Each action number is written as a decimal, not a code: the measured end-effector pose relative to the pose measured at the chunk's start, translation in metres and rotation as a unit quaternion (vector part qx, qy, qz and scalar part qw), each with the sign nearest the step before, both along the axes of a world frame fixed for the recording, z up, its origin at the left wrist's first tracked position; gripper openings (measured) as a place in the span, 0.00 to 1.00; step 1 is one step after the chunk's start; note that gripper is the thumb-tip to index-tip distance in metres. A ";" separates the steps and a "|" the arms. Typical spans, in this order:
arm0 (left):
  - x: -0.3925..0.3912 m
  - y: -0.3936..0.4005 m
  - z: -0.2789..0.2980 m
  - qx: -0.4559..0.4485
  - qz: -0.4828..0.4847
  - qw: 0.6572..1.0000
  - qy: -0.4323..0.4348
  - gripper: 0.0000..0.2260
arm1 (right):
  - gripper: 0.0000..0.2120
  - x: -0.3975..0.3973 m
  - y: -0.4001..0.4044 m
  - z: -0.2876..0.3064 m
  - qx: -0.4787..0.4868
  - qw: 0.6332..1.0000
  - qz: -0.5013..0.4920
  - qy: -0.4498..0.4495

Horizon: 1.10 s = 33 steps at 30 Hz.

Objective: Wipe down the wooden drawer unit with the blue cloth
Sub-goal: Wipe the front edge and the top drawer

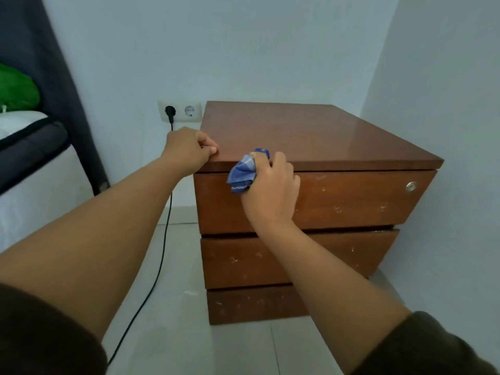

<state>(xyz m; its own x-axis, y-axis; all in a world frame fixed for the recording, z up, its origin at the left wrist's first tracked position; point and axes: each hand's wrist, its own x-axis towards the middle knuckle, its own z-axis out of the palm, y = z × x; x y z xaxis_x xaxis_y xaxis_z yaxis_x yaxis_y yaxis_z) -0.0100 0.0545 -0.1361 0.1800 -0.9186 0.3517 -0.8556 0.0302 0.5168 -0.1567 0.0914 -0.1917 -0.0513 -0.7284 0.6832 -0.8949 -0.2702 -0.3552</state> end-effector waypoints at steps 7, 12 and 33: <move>0.007 0.027 -0.027 0.001 0.074 0.956 0.284 0.13 | 0.15 0.044 0.011 0.014 0.041 0.994 0.081 0.063; 0.006 0.038 -0.045 0.024 0.089 0.915 0.393 0.17 | 0.17 0.019 0.016 0.033 0.065 0.984 0.112 0.122; -0.016 0.020 -0.072 -0.043 0.153 0.904 0.396 0.21 | 0.13 -0.013 -0.018 0.068 0.106 0.959 0.100 0.242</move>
